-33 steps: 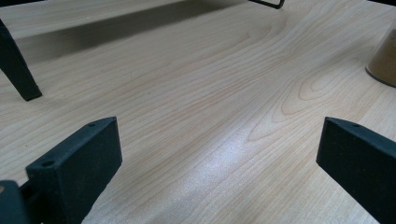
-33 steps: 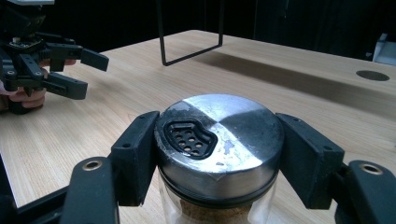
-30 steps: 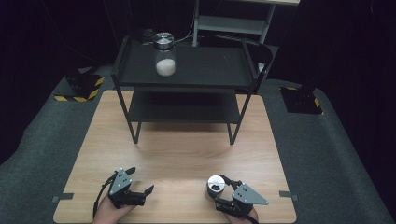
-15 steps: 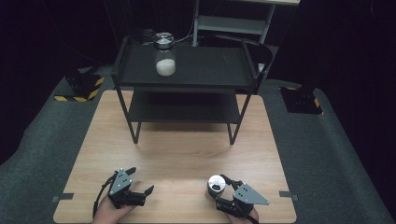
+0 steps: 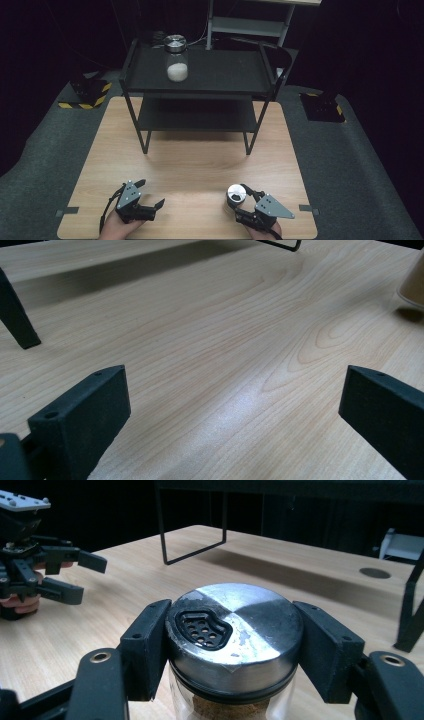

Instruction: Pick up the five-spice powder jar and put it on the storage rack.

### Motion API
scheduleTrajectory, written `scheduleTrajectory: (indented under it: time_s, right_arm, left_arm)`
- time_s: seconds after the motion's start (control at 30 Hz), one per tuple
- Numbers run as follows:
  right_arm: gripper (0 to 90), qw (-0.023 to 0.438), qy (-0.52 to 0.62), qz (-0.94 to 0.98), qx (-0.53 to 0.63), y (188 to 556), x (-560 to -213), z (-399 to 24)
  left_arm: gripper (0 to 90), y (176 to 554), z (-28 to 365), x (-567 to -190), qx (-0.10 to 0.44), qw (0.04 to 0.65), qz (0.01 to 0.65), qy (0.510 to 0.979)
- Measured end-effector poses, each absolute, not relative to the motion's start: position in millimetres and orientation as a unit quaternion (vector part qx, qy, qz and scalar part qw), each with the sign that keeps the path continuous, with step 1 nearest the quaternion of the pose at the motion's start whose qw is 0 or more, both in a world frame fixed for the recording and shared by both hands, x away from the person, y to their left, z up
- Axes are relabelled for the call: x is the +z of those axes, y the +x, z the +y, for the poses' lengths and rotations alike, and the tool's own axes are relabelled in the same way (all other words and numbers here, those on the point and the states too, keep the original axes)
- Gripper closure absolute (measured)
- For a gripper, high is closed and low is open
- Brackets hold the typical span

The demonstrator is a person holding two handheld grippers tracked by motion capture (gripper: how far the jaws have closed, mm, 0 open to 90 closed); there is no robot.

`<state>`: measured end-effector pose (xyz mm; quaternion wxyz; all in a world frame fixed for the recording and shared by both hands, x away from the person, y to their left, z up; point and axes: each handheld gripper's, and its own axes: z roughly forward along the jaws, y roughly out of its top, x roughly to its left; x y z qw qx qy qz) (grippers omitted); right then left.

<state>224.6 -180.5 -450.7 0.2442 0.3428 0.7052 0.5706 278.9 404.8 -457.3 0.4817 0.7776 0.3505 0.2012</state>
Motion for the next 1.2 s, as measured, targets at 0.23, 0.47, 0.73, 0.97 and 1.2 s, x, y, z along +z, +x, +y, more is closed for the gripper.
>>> scheduleTrajectory:
  time_s: [0.23, 0.47, 0.73, 0.97, 1.2]
  right_arm:
    - [34.8, 0.253, 0.345, 0.701, 0.571, 231.5, -434.1, -183.7]
    - [34.8, 0.263, 0.340, 0.697, 0.574, 236.4, -416.0, -181.2]
    - [34.8, 0.259, 0.341, 0.691, 0.583, 248.5, -392.9, -182.9]
    - [34.8, 0.260, 0.346, 0.683, 0.588, 259.6, -372.3, -185.0]
    - [34.8, 0.270, 0.344, 0.676, 0.593, 267.2, -354.0, -185.2]
  left_arm:
    - [0.3, 279.4, 405.5, -457.5, 0.198, 0.484, 0.349, 0.778]
    - [0.3, 279.0, 405.6, -457.7, 0.199, 0.484, 0.347, 0.778]
    - [0.3, 278.7, 404.6, -457.3, 0.200, 0.483, 0.343, 0.781]
    - [0.3, 278.5, 404.4, -457.3, 0.199, 0.483, 0.342, 0.781]
    - [0.3, 278.7, 405.4, -457.7, 0.198, 0.485, 0.341, 0.781]
